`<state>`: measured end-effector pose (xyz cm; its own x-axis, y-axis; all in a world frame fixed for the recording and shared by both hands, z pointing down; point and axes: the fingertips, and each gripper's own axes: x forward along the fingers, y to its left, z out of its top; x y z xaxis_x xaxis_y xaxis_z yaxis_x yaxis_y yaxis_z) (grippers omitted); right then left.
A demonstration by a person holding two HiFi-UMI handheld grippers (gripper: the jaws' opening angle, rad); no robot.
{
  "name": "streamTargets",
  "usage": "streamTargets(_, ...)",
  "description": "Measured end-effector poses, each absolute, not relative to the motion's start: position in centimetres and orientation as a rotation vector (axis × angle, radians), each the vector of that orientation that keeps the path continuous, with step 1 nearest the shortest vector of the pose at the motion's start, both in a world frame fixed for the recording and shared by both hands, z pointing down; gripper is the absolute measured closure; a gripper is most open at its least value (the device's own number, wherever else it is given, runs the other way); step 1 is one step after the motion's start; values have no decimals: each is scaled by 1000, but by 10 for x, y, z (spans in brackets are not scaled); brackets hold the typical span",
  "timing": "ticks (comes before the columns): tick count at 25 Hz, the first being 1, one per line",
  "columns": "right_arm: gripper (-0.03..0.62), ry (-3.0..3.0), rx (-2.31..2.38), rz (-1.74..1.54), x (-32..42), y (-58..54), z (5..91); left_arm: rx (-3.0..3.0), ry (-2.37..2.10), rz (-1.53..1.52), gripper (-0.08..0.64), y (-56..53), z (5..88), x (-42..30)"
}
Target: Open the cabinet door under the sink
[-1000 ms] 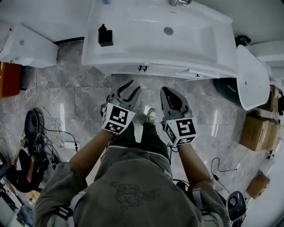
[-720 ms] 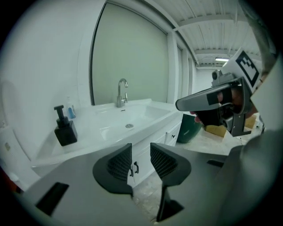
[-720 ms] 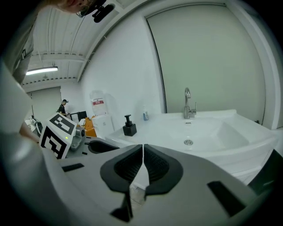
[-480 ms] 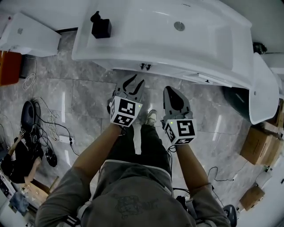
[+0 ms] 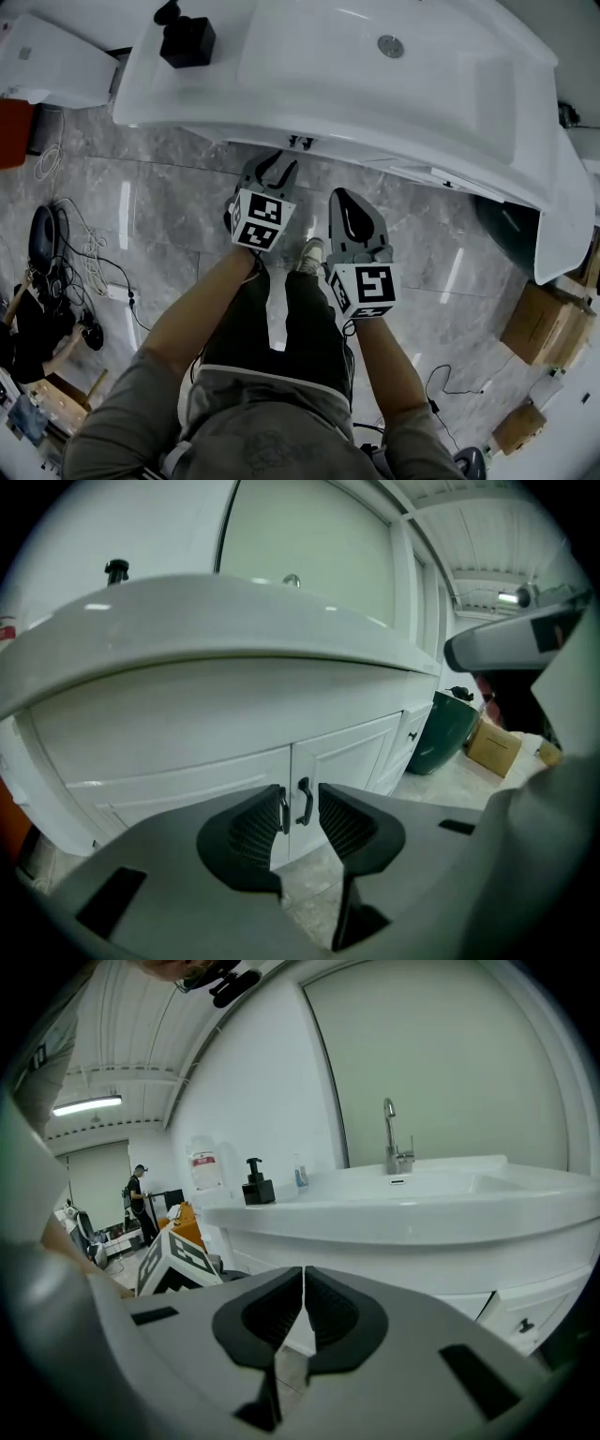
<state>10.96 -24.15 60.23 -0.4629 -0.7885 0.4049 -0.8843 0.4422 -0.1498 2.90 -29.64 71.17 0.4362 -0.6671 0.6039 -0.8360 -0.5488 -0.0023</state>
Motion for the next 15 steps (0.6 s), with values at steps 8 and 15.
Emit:
streamTargets(8,561,-2400,1467,547,110,-256,644,2273,-1263,792,426,-317,779,35)
streamTargets(15,561,-2372,1509,606,125,-263,665,2225,-1309,683,428,-338,803,40)
